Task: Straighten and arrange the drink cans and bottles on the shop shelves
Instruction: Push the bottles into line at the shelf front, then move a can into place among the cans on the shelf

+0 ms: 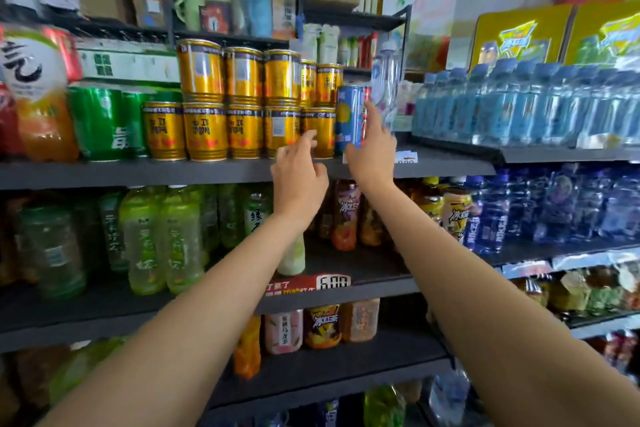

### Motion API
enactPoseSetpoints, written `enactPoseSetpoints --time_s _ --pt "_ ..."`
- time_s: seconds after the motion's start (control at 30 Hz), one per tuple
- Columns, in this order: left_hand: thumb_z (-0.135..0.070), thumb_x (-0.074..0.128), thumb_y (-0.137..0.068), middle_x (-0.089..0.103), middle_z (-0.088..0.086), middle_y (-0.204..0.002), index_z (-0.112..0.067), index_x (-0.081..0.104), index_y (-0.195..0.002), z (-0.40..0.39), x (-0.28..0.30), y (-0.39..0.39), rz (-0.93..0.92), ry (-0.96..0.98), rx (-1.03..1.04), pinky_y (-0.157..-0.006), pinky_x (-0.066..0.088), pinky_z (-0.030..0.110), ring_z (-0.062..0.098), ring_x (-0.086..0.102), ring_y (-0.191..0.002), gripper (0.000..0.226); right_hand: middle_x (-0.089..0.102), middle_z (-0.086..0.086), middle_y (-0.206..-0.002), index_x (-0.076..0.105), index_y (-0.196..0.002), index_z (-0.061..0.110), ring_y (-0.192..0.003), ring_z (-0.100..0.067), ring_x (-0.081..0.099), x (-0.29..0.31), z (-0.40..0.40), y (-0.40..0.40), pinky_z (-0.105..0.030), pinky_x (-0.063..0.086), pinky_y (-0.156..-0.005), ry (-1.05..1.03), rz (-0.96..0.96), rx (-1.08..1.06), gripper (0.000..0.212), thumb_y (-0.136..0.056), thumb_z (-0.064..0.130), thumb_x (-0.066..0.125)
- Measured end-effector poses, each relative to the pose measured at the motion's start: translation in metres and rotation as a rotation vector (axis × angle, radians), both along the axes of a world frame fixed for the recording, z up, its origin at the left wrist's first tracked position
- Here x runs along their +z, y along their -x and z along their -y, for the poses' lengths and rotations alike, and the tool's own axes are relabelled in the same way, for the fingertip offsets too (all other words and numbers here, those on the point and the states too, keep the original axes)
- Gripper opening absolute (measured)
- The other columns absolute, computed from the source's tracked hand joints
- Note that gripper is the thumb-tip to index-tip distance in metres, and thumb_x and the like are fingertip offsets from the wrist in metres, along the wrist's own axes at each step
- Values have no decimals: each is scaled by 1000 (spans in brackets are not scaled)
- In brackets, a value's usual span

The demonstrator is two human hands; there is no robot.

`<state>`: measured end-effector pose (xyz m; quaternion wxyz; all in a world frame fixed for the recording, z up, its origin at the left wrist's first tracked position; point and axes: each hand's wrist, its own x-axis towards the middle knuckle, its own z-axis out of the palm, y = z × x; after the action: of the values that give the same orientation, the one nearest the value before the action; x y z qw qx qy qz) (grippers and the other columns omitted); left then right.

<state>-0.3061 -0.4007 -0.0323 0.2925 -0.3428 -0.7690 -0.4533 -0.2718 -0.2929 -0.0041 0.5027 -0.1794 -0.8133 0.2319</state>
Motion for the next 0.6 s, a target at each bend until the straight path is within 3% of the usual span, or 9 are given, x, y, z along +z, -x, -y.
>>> enactPoseSetpoints --time_s 0.17,0.3,0.4,0.47,0.6 --pt "-11 49 -90 48 1 -137 -18 30 -142 -42 31 17 -43 28 55 -103 33 41 25 38 -126 56 48 -21 -128 5 -149 27 -113 -37 50 47 -38 36 -38 42 -86 2 112 68 78 -91 13 55" --pt "-11 49 -90 43 2 -142 -18 26 -144 -53 42 34 -81 13 71 -108 31 42 25 35 -130 59 52 -20 -122 22 -143 25 -103 -35 55 58 -55 60 -39 46 -78 47 147 155 70 -86 10 59" --pt "-11 49 -89 45 3 -139 -15 28 -143 -51 41 45 -57 -17 79 -106 32 45 25 36 -128 58 60 -16 -109 34 -127 15 -80 -24 55 56 -57 64 -32 41 -62 86 -15 202 48 -85 6 58" --pt "-11 50 -89 45 3 -138 -14 29 -142 -50 36 48 -44 -48 76 -106 32 45 24 37 -128 58 57 -15 -110 36 -119 13 -81 -21 52 54 -54 64 -30 43 -64 121 -137 187 45 -83 6 62" --pt "-16 55 -87 47 2 -136 -14 29 -142 -41 31 45 -99 -105 -16 -107 32 39 20 39 -127 61 45 -12 -119 41 -120 9 -95 -10 40 49 -24 49 -9 31 -75 -8 -461 166 45 -81 3 63"
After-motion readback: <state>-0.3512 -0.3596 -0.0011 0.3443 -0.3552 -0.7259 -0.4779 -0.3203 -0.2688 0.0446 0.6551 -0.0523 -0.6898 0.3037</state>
